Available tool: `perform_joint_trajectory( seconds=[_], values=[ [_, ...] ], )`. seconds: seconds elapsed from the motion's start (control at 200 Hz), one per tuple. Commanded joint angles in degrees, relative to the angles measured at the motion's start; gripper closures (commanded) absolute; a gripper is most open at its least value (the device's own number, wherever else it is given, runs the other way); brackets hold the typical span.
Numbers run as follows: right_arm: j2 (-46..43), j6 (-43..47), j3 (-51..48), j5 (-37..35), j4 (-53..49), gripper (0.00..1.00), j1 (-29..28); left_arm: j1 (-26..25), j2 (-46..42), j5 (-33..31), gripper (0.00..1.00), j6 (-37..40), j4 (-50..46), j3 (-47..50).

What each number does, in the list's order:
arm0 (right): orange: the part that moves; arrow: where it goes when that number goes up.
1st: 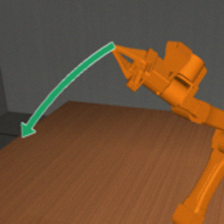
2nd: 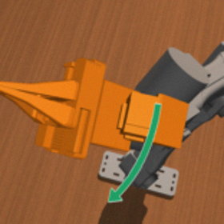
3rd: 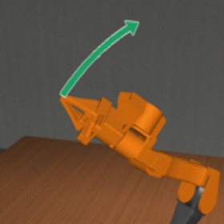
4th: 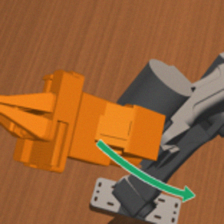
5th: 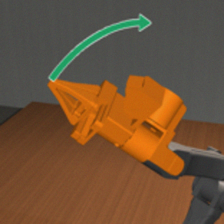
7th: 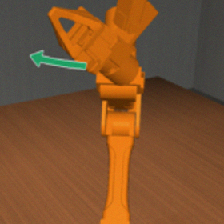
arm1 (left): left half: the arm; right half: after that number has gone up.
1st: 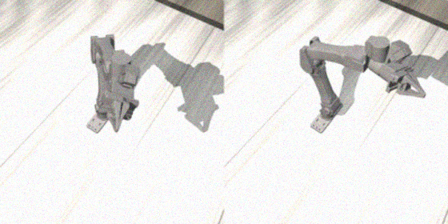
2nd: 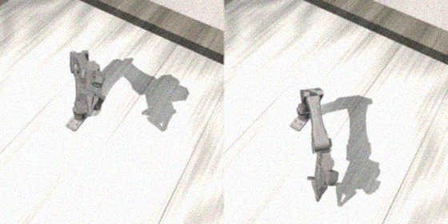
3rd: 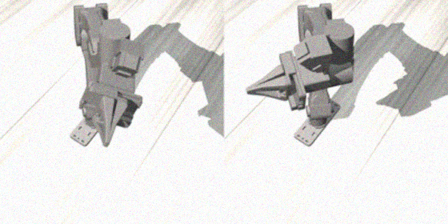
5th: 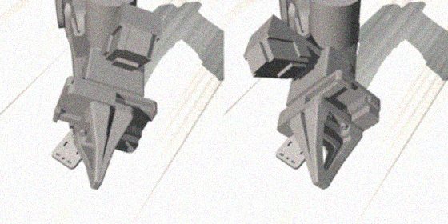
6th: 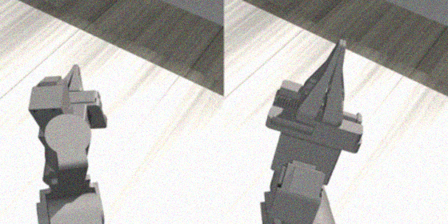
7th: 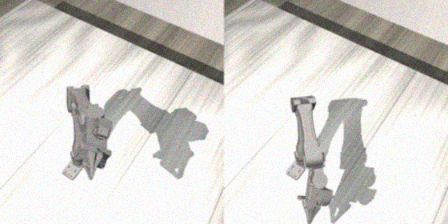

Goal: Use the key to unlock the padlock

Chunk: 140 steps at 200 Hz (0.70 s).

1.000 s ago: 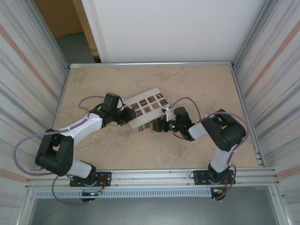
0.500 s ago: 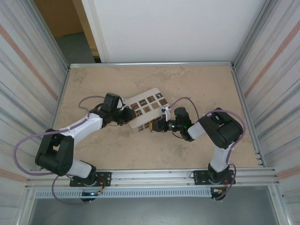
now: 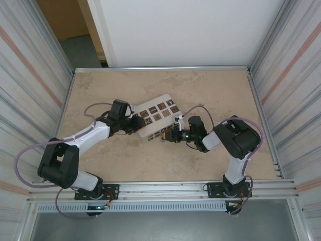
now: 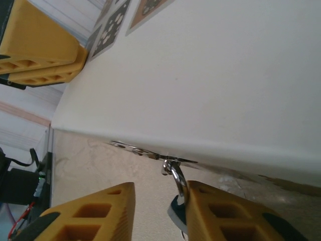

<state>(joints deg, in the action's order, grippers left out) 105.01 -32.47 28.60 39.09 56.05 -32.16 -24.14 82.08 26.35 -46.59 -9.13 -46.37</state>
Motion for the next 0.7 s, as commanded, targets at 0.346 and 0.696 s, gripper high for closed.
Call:
perform_joint_trajectory(
  seconds=[0.346, 0.696],
  values=[
    [-1.3, 0.0, -0.3, -1.3, -4.2, 0.96, 1.1, -0.4, 0.6, -2.1, 0.83, 0.8, -2.6, 0.4],
    [-3.2, -7.8, -0.5, -4.8, -2.4, 1.0, 1.6, -0.9, -1.0, -3.2, 0.83, 1.8, -3.4, 3.0]
  ],
)
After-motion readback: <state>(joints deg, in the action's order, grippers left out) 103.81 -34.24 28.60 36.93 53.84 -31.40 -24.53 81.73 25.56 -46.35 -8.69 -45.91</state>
